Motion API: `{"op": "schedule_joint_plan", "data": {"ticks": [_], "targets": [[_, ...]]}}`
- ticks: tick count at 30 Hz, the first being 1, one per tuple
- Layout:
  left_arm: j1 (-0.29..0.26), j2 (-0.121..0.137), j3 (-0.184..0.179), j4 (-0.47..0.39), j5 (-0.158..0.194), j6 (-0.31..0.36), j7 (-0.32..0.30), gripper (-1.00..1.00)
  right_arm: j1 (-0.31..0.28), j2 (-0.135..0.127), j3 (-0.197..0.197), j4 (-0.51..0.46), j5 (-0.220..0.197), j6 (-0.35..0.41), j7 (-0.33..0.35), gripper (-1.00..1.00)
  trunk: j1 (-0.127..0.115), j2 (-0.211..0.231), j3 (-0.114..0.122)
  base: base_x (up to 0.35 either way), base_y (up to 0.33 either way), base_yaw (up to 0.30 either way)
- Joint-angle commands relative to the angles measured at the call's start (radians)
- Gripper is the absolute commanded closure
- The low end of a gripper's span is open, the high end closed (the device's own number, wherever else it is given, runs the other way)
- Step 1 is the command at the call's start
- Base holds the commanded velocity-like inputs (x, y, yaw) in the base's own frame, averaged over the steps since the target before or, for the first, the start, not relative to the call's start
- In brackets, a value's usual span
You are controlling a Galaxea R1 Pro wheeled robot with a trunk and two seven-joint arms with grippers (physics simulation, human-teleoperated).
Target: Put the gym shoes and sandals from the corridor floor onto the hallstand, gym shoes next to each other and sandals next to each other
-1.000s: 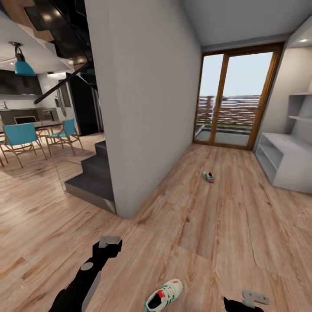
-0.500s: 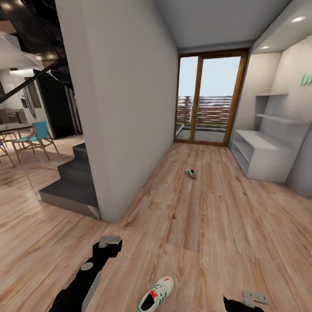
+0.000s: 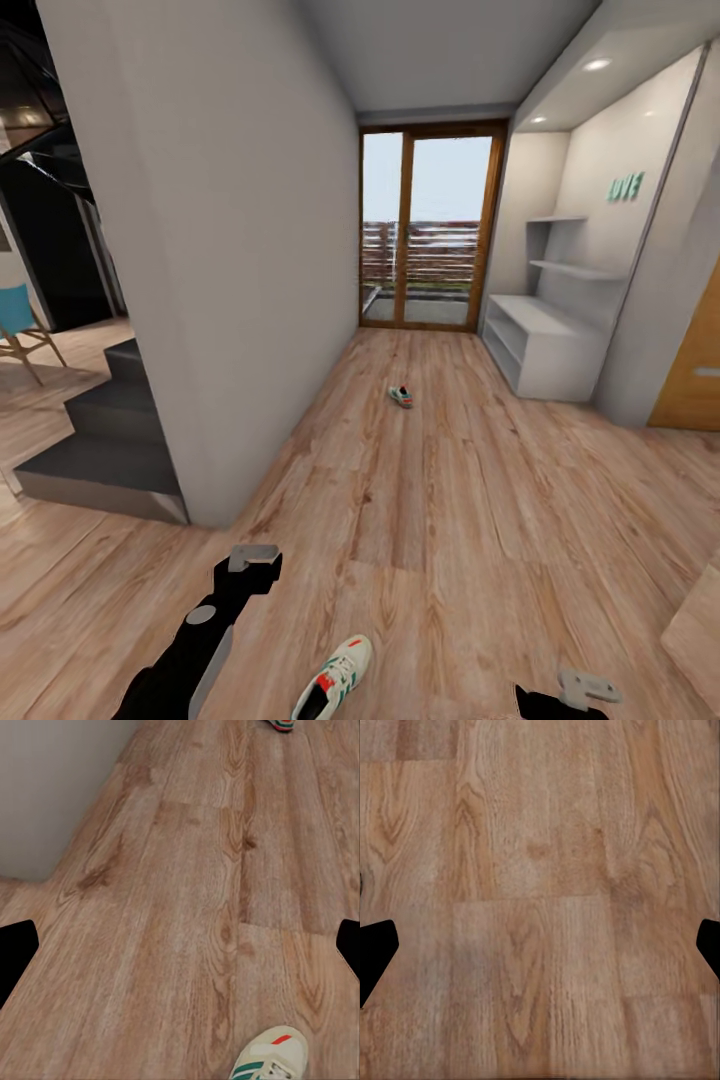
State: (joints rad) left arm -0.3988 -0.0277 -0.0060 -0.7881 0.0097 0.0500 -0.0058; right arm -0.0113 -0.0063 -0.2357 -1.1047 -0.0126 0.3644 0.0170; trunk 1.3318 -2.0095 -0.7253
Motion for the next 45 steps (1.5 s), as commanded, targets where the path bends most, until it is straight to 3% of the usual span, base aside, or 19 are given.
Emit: {"op": "schedule_joint_plan", "data": {"ticks": [1,9,34,45], "targets": [[0.000,0.000,0.000,-0.002,0.001,0.005,-0.001,-1.00,0.000,0.000,-0.001,-0.001,-0.001,0.005,0.002,-1.00,0.000,0.000,-0.001,0.000,0.001,-0.300],[0.000,0.000,0.000,-0.002,0.001,0.005,-0.001,-1.00,-0.001,0.001,-0.001,-0.002,-0.001,0.005,0.002,-1.00,0.000,0.000,-0.001,0.000,0.000,-0.169],[0.000,0.000,0.000,-0.002,0.001,0.005,-0.002,-1.00,0.000,0.002,-0.001,-0.002,-0.001,0.005,-0.004,-1.00,0.000,0.000,-0.001,0.000,0.011,-0.007],[0.000,0.000,0.001,-0.002,0.001,0.005,-0.002,-1.00,0.000,0.002,-0.001,-0.002,-0.001,0.005,-0.005,-1.00,0.000,0.000,-0.001,0.000,0.230,0.000]]}}
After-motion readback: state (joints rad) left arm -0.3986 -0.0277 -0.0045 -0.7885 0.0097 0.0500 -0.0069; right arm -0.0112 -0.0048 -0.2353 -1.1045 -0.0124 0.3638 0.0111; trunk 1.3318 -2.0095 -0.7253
